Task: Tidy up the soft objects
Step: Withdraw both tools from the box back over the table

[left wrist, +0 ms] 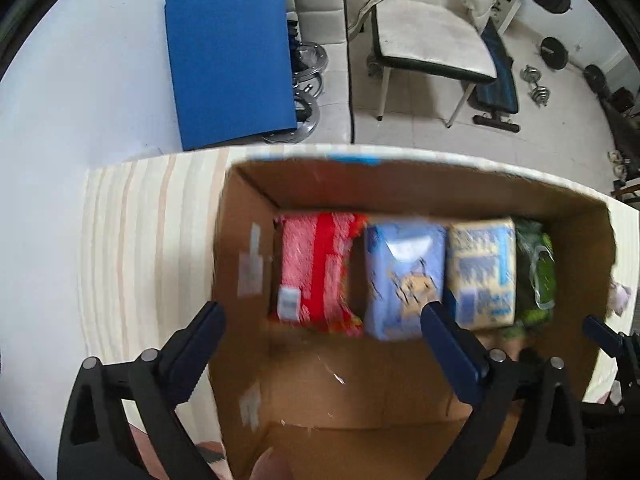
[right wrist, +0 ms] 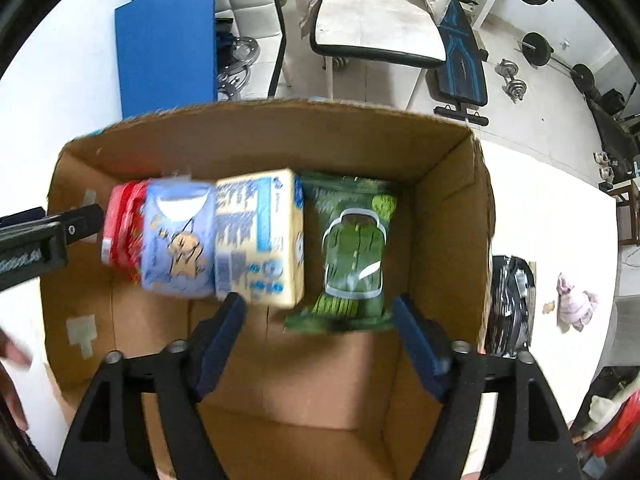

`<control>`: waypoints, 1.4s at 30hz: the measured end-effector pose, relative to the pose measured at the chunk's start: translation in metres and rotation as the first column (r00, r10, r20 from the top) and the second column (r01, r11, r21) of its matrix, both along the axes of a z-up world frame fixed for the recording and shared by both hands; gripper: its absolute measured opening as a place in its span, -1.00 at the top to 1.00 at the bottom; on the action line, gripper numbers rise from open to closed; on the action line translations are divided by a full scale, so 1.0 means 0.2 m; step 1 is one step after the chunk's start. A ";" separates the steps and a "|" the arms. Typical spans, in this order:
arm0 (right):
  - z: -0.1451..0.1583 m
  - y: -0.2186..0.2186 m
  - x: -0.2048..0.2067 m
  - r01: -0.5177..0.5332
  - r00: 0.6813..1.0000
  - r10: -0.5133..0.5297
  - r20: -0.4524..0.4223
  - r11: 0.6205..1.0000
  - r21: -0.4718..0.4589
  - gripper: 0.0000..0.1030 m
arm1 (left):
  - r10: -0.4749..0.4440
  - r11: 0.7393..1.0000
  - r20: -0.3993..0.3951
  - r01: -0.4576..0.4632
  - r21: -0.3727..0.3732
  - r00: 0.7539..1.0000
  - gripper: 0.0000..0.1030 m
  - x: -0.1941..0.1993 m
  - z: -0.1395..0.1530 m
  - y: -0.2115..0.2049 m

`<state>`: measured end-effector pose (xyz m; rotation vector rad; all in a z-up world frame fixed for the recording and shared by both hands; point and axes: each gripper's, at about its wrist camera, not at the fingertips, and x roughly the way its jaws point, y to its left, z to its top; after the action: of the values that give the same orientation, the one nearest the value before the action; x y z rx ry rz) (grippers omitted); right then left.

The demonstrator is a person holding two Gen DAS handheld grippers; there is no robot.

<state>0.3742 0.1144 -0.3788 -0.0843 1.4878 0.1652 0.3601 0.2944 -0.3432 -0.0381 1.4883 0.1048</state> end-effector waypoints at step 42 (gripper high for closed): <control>0.54 -1.32 -0.58 0.263 0.954 -0.279 0.109 0.954 0.142 -1.00 | -0.171 0.970 0.199 0.200 -0.138 0.965 -0.95 -0.38 0.62 -1.16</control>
<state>0.2588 -0.1488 -0.2715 0.2081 1.3422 0.0296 0.2845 0.0627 -0.2194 -0.0344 1.3034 -0.1653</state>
